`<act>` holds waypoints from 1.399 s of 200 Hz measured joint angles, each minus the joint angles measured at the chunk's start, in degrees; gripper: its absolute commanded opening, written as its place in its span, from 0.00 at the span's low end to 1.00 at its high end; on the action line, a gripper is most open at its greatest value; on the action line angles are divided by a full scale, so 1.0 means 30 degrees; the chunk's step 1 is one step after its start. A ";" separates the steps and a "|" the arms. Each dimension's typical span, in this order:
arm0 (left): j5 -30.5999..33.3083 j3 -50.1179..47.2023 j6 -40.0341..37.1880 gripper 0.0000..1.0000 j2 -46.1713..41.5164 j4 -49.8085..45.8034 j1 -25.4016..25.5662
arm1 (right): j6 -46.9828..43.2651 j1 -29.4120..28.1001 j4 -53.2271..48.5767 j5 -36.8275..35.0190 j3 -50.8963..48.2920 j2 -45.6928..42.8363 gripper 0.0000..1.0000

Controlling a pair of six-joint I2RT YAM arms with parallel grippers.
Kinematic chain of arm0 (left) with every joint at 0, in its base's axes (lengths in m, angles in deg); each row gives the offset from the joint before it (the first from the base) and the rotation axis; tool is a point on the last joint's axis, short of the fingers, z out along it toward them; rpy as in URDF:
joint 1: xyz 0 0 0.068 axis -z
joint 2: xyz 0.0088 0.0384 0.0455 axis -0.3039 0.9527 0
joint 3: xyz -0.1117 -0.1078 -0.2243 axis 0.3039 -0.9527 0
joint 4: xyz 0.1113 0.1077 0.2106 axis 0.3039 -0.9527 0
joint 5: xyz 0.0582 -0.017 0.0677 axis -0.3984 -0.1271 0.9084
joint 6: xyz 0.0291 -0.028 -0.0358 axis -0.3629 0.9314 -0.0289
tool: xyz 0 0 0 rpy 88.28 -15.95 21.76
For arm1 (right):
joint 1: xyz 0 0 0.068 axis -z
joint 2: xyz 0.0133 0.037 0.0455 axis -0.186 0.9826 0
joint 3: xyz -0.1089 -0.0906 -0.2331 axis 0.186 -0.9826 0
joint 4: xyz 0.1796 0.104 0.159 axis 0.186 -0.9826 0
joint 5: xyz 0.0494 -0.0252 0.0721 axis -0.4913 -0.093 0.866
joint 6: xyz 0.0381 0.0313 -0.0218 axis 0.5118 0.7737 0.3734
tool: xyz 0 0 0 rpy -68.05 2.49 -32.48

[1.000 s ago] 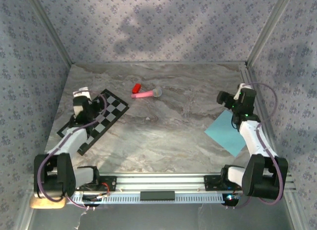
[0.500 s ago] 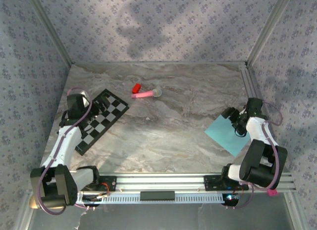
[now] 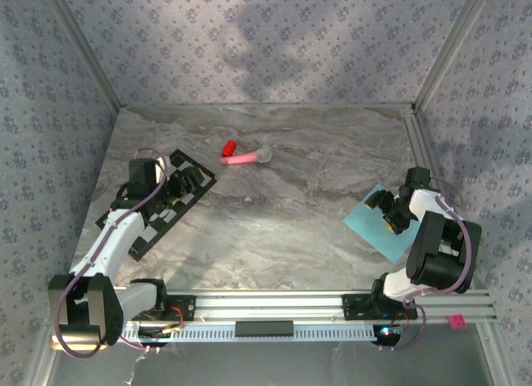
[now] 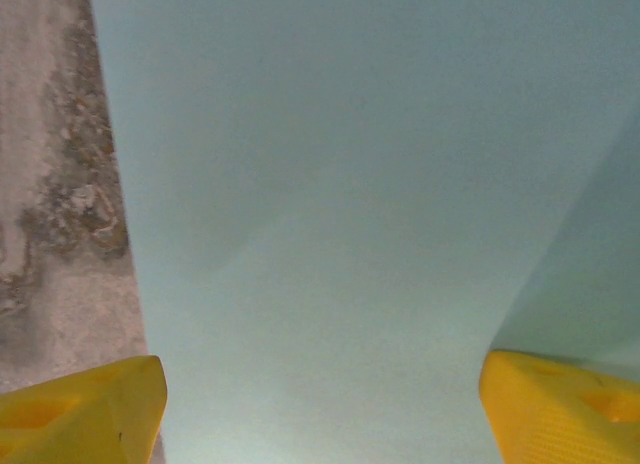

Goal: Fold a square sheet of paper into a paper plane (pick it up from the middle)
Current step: Move the square sheet of paper to the center of the table.

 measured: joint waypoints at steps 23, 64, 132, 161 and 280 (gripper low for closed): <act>-0.0605 0.0000 0.0044 1.00 -0.0015 0.0226 0.0546 | -0.0313 -0.0648 -0.0197 -0.0029 0.0787 0.0794 0.85; -0.0787 0.0007 -0.0117 1.00 -0.0029 0.0189 0.1894 | -0.1035 -0.2623 -0.0816 -0.0051 0.2127 0.2069 0.82; -0.0641 0.0619 -0.0299 1.00 -0.0022 -0.0146 0.3738 | -0.0452 -1.0018 -0.1858 -0.0044 0.3308 0.2980 0.82; -0.0401 0.0590 -0.0328 1.00 -0.0189 -0.0648 0.4182 | 0.1020 -1.3814 -0.1486 0.0051 0.3512 0.3242 0.83; 0.0342 0.0889 -0.1741 1.00 -0.0503 -0.3701 0.4714 | 0.3672 -1.8221 0.2193 -0.1158 0.4153 0.1741 0.76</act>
